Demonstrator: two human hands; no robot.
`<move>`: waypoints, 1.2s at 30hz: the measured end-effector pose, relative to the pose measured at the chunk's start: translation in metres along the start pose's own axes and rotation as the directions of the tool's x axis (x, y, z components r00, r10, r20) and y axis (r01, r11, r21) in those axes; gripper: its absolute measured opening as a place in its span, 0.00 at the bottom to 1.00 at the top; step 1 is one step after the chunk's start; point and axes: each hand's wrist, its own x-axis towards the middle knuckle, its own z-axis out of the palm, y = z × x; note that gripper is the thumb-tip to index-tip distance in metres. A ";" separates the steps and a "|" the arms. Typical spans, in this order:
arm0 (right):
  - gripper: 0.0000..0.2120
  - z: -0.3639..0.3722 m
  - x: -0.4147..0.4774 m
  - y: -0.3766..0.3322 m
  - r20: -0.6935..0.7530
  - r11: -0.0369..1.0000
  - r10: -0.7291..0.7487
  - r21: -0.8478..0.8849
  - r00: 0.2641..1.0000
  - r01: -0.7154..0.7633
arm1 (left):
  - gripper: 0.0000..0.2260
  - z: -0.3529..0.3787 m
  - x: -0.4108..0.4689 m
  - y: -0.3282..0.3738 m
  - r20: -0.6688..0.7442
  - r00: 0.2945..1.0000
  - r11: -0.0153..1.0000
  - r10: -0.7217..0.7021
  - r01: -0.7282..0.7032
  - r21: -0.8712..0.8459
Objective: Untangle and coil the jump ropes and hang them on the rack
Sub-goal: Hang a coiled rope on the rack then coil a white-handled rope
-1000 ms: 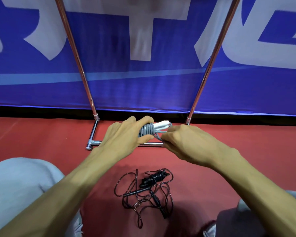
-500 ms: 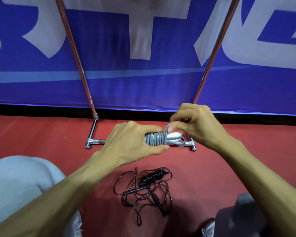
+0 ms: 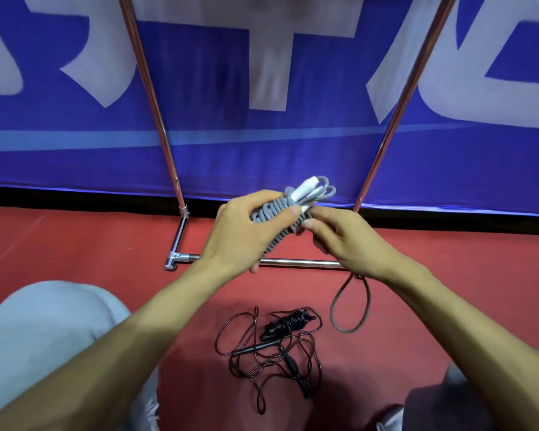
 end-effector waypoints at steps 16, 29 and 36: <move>0.11 -0.004 -0.015 -0.010 0.222 0.821 0.170 -0.570 0.960 -0.014 | 0.11 0.001 0.005 -0.023 0.130 0.990 0.877 -0.052 -0.017 0.480; 0.04 -0.023 -0.019 -0.017 0.208 0.642 -0.279 -0.686 0.937 0.343 | 0.20 0.002 0.001 -0.015 0.334 0.941 0.574 -0.053 -0.245 0.781; 0.19 -0.023 -0.012 -0.007 -0.011 0.812 -0.289 -0.532 0.957 0.240 | 0.25 0.006 -0.013 -0.009 0.350 0.935 0.662 -0.060 -0.225 0.715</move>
